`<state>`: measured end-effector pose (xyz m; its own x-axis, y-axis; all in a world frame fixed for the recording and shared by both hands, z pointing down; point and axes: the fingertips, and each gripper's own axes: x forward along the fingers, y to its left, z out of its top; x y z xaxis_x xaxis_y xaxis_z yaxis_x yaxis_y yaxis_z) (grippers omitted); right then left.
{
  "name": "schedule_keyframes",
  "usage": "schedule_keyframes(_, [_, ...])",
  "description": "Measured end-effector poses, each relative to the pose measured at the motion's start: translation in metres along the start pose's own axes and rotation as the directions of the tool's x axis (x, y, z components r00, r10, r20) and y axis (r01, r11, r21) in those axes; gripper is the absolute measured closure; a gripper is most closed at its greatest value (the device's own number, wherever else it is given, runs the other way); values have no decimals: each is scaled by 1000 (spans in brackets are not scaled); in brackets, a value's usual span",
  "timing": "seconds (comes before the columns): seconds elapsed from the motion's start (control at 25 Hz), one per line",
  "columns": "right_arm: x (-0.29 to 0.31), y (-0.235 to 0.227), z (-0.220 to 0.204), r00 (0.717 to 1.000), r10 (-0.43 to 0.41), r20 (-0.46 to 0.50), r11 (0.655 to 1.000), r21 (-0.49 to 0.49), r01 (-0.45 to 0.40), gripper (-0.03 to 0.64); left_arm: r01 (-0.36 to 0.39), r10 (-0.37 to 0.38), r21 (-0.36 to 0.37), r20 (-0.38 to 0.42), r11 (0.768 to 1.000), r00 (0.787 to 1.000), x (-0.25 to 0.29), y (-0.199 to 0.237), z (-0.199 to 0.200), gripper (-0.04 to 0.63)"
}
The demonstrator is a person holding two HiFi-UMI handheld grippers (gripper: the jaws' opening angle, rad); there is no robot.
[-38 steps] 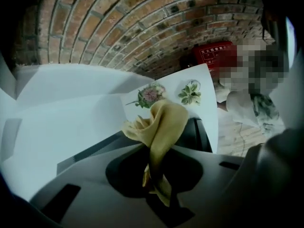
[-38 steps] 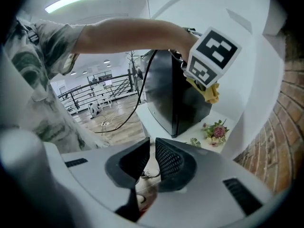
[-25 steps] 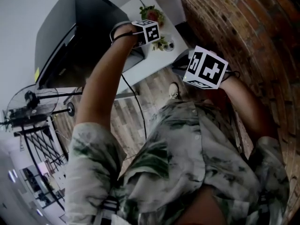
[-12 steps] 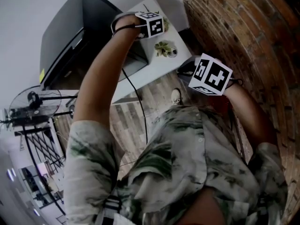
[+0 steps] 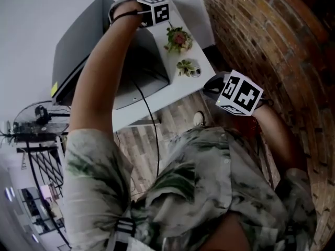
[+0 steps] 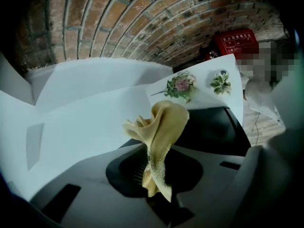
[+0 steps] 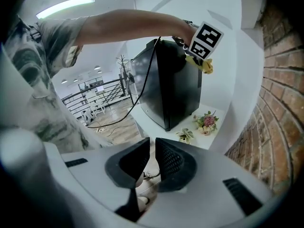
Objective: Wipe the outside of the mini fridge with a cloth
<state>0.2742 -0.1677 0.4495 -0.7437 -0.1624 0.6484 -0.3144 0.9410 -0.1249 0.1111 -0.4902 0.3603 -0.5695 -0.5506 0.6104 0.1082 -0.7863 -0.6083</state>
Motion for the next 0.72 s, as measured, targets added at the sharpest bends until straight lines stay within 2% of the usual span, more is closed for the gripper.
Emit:
schedule_keyframes(0.28, [-4, -10, 0, 1000, -15, -7, 1000, 5, 15, 561, 23, -23, 0, -61, 1000, 998, 17, 1, -11, 512])
schedule_keyframes(0.72, [0, -9, -2, 1000, -8, 2, 1000, 9, 8, 561, 117, -115, 6, -116, 993, 987, 50, -35, -14, 512])
